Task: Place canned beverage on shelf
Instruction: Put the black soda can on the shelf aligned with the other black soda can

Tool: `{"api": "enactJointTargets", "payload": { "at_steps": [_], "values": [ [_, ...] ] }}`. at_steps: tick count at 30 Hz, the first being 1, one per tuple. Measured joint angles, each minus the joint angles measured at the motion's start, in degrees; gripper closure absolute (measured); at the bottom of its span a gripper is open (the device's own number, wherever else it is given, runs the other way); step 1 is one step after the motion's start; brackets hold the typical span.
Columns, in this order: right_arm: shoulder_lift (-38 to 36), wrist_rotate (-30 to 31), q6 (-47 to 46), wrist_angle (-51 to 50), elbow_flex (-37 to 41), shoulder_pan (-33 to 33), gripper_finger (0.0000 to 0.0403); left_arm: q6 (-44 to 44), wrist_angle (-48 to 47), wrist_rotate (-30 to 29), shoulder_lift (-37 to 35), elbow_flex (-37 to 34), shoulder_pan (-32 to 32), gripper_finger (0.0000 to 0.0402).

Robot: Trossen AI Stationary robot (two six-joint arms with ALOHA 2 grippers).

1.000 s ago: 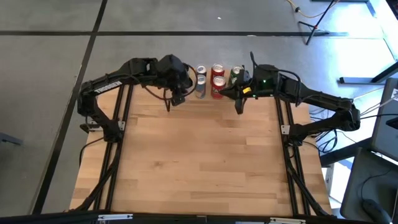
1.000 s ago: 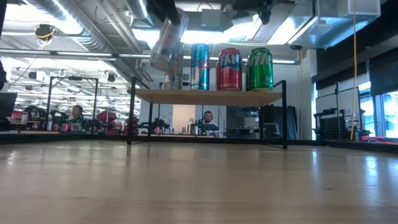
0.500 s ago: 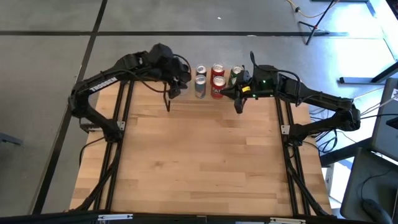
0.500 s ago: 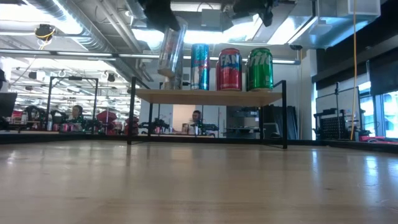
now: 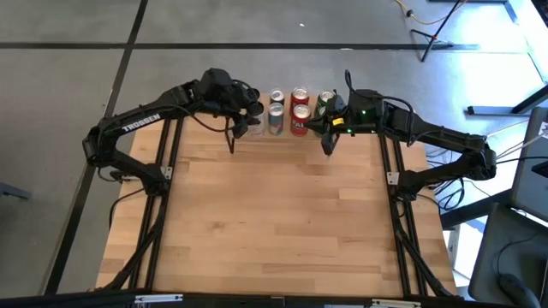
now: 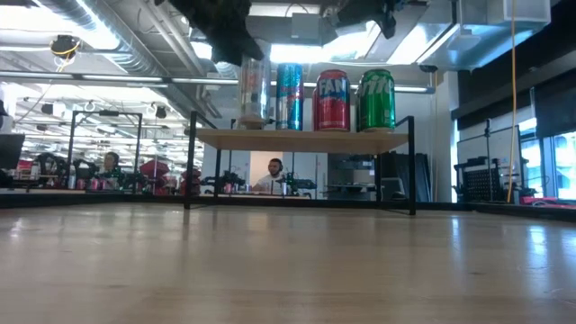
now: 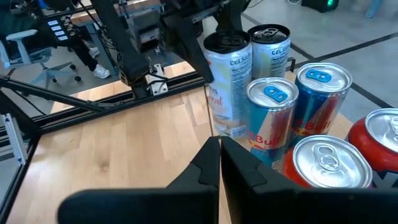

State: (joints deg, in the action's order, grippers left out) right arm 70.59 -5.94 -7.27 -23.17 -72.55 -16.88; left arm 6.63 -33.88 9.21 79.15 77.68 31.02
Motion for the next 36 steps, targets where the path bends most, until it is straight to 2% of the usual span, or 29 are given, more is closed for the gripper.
{"api": "enactJointTargets", "payload": {
  "at_steps": [6,17,29,36],
  "values": [
    [0.0,1.0,-0.1,0.4,0.0,0.0,0.0393,2.1,0.5,0.0,0.0,-0.8,1.7,0.0189],
    [0.0,1.0,-1.5,0.7,0.0,0.0,0.0393,6.0,0.3,5.7,1.4,-0.8,4.4,0.0187],
    [0.0,0.8,-1.5,0.7,0.0,0.0,0.0393,6.0,1.0,3.7,1.5,-0.8,4.4,0.0114],
    [0.0,0.8,-1.5,0.7,0.0,0.0,0.0393,5.7,0.8,3.7,0.2,-0.8,4.4,0.0101]
  ]
}}
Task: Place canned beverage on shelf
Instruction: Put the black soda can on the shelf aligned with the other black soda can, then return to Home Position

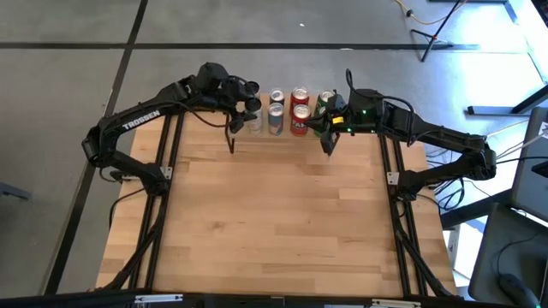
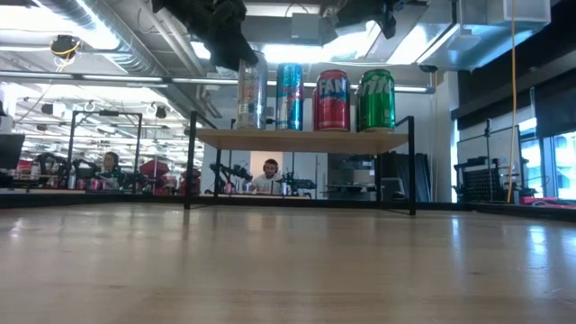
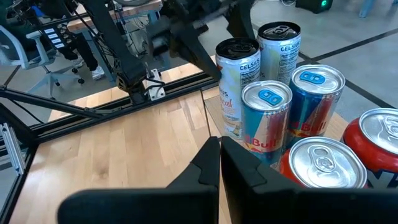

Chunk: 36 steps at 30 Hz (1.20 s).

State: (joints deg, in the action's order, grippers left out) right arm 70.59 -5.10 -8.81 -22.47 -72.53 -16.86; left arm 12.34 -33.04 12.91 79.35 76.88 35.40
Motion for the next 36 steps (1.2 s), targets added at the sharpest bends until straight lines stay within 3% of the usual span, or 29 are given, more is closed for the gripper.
{"api": "enactJointTargets", "payload": {
  "at_steps": [13,16,19,23,30,32,36],
  "values": [
    [0.0,-1.0,0.0,1.3,0.0,0.0,0.0393,-3.7,6.5,-0.4,-10.5,0.1,-0.7,0.0100],
    [0.0,-1.1,-1.1,3.7,0.0,0.0,0.0393,-13.6,9.4,-1.1,-11.5,0.1,-1.5,0.0100],
    [0.0,-4.1,0.0,3.6,0.0,0.0,0.0393,-16.7,8.8,-0.8,-12.0,0.1,-3.9,0.0111],
    [-0.3,-6.0,0.5,0.6,0.1,0.0,0.0393,-16.9,6.2,-0.8,-12.5,0.1,-9.7,0.0173],
    [-7.8,-5.1,-1.8,6.1,9.7,1.8,0.0393,-15.1,8.3,-1.3,-16.6,-4.0,-19.5,0.0369],
    [-11.5,-5.1,-4.1,10.1,13.7,2.0,0.0393,-16.7,11.8,-1.6,-19.4,-8.1,-21.0,0.0390],
    [-19.4,-5.0,-6.6,13.5,21.5,2.0,0.0393,-21.9,21.4,-3.3,-26.5,-19.5,-22.8,0.0394]
  ]
}}
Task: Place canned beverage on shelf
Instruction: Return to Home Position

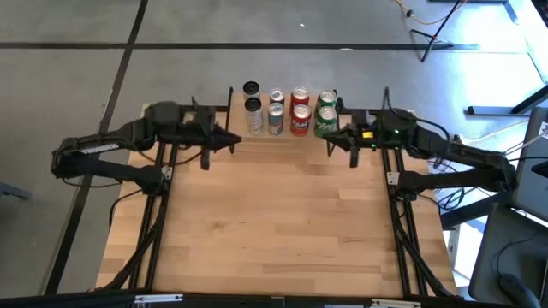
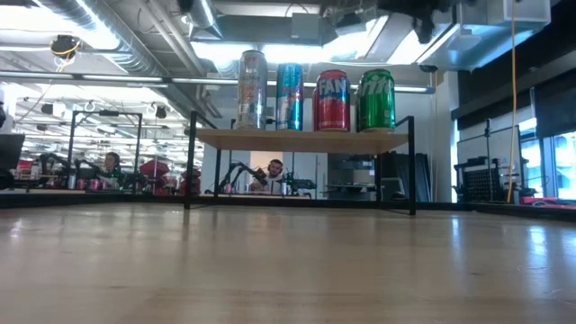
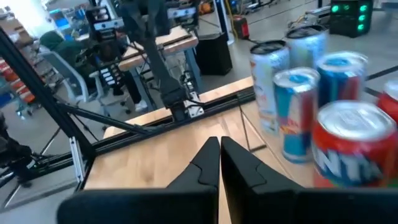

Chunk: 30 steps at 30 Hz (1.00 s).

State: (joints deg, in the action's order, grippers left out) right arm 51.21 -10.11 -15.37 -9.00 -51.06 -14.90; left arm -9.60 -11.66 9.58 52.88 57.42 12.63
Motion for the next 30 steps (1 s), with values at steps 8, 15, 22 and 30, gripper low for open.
{"api": "enactJointTargets", "payload": {
  "at_steps": [8,15,22,30],
  "values": [
    [-14.1,0.0,-7.2,-1.6,12.2,-0.1,0.0393,-5.1,0.0,-6.6,-14.8,-17.9,-0.9,0.0394],
    [-18.7,0.0,-7.1,-4.3,15.4,-0.1,0.0393,-5.3,-0.1,-8.4,-21.9,-27.9,-1.2,0.0390],
    [-26.1,-3.3,-2.1,-0.8,23.9,-0.1,0.0393,-3.5,23.0,-5.7,-26.0,-42.3,-4.1,0.0390],
    [-36.7,-2.1,-2.2,11.5,37.0,-0.1,0.0393,-3.3,40.7,-5.7,-29.0,-56.8,-6.7,0.0392]
  ]
}}
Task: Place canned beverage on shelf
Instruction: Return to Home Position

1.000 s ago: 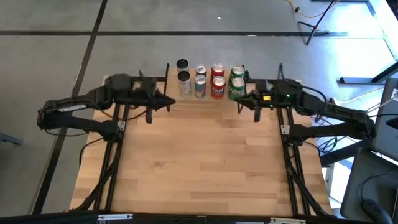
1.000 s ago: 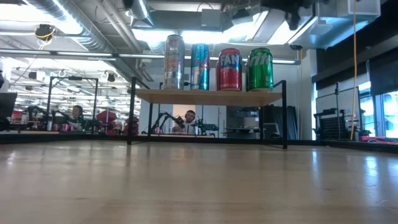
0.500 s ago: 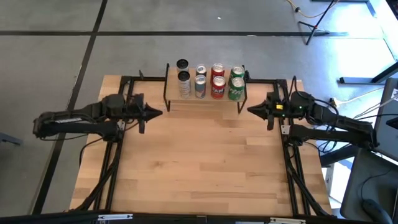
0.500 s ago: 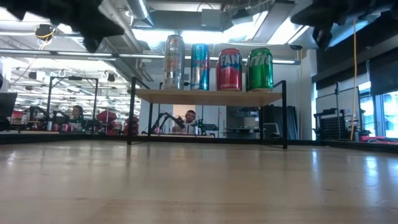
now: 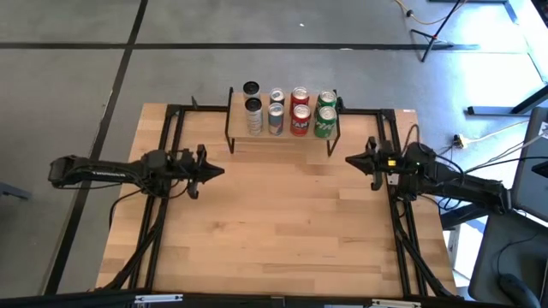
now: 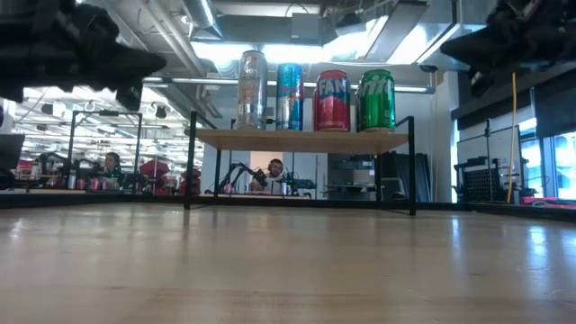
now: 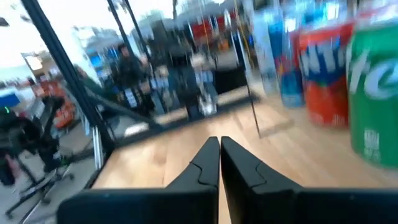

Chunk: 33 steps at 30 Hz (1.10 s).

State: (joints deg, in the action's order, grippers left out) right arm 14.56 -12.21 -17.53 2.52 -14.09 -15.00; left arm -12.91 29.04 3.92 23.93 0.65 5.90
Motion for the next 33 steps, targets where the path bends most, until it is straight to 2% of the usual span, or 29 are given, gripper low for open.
{"api": "enactJointTargets", "payload": {
  "at_steps": [5,11,14,17,21,33],
  "values": [
    [-4.9,3.3,1.3,2.5,5.9,0.0,0.0393,2.3,-3.6,0.1,-0.8,-0.2,-0.8,0.0392],
    [-11.1,3.2,0.1,8.1,12.9,0.0,0.0393,4.3,-3.6,0.2,-1.3,-0.2,-2.3,0.0392],
    [-14.3,3.3,-0.2,4.1,13.7,0.0,0.0393,5.4,-3.8,0.2,-1.3,-0.2,-3.4,0.0392],
    [-14.3,3.8,-0.3,0.2,13.6,0.0,0.0393,5.6,-3.8,0.3,-1.3,-0.2,-4.3,0.0392],
    [-12.8,3.6,-3.1,0.1,13.6,0.0,0.0393,4.5,-5.5,1.5,-1.3,-0.2,-5.1,0.0392],
    [-13.0,3.7,-3.2,0.3,13.6,0.0,0.0393,4.5,-5.9,1.5,-1.3,-0.2,-5.2,0.0392]
  ]
}}
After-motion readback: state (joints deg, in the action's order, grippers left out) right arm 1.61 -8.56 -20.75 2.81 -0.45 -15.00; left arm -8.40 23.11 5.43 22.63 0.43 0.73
